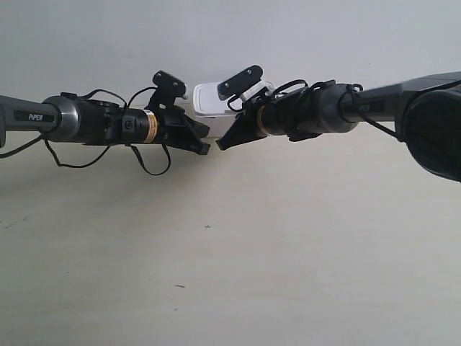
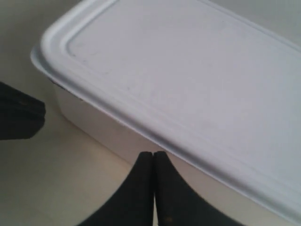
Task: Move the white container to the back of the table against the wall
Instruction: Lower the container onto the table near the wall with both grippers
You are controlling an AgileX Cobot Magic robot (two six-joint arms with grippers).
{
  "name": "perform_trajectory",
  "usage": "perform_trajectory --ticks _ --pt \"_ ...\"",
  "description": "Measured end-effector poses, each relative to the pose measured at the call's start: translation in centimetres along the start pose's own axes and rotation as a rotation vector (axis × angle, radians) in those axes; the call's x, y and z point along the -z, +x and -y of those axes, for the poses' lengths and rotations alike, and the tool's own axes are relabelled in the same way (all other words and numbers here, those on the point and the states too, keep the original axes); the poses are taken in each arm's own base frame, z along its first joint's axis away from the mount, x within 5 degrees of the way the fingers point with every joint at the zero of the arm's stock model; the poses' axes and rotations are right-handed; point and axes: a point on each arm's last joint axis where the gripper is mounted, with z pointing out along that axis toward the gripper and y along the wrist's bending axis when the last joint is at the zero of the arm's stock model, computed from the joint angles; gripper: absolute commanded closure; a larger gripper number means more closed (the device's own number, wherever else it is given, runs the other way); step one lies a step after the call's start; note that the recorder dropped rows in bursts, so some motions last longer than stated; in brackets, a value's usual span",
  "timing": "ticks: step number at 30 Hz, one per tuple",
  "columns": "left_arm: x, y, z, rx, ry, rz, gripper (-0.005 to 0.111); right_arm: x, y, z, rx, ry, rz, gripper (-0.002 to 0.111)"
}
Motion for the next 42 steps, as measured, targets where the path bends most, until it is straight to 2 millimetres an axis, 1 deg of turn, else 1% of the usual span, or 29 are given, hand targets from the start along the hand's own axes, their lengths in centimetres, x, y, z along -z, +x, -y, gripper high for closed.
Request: perform_trajectory --ticks 4,10,14,22,25,30,34,38,42 --pt "0.1 0.1 -0.3 0.001 -0.002 0.002 0.107 -0.6 0.4 -0.3 0.040 -0.020 -0.001 0.108" --pt "1.0 0.5 -1.9 0.047 -0.013 0.009 0.107 -1.1 0.9 -0.4 0.183 -0.016 -0.008 0.108" --pt "1.5 0.7 -2.5 0.061 0.016 0.014 0.107 -1.1 0.8 0.0 0.310 0.017 -0.014 0.108" --pt "1.5 0.7 -2.0 0.052 0.080 0.013 0.107 -1.0 0.9 0.2 0.465 0.043 -0.025 0.108" --pt "1.6 0.7 -1.9 0.059 0.090 0.013 0.107 -1.1 0.5 0.1 0.483 0.021 -0.005 0.108" --pt "1.5 0.8 -1.9 0.066 0.083 0.006 0.107 -1.8 -0.1 -0.2 0.489 -0.005 0.034 0.108" --pt "1.8 0.6 -2.7 0.059 -0.004 -0.020 0.107 -2.2 0.2 -0.3 0.504 -0.008 0.033 0.108" --pt "2.5 -0.6 -2.9 0.070 -0.031 -0.006 0.107 -3.4 1.1 -0.3 0.509 0.012 0.020 0.108" --pt "3.5 -0.5 -3.3 0.079 -0.120 -0.048 0.107 -3.5 1.0 -0.3 0.511 0.014 0.024 0.108"
